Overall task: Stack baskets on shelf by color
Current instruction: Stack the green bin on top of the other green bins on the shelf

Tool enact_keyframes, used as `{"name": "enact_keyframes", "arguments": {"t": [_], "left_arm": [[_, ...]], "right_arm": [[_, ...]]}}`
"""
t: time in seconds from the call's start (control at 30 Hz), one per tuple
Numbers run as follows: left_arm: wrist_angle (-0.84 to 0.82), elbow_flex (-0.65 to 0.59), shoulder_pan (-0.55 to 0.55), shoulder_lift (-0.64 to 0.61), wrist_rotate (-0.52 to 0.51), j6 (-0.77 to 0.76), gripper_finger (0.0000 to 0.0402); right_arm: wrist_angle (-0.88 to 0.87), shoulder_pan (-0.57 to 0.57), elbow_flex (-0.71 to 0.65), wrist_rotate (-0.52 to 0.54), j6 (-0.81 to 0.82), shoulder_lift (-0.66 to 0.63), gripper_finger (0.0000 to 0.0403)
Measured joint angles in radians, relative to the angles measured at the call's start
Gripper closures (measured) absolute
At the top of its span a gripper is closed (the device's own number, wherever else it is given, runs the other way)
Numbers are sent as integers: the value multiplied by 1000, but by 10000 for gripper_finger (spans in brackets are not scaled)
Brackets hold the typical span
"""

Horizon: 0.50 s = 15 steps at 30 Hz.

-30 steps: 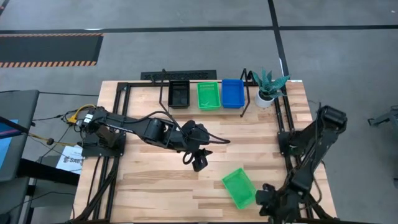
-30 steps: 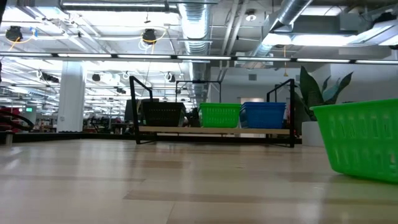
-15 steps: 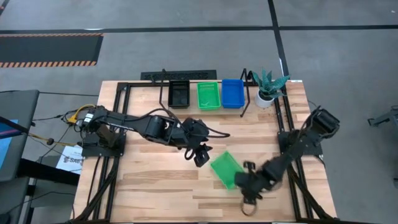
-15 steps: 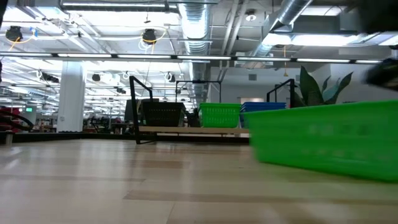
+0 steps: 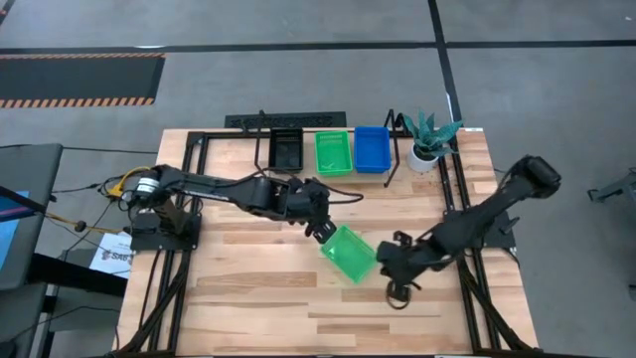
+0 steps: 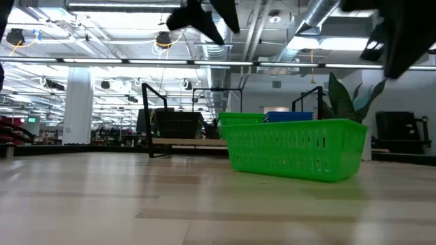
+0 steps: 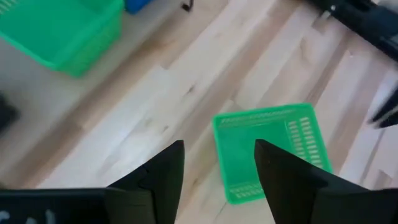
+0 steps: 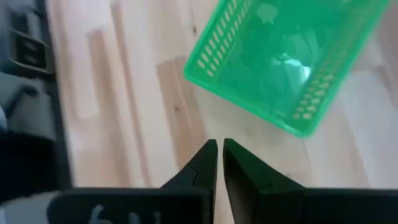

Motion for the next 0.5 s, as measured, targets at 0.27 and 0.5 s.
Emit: {"name": "enact_keyframes", "arguments": {"t": [0.27, 0.5], "left_arm": [[280, -262, 58, 2, 57, -33, 176], [427, -378, 61, 19, 88, -71, 169]], "right_arm": [[-133, 141, 0, 167, 237, -155, 349], [-231, 194, 0, 212, 345, -169, 349]]}}
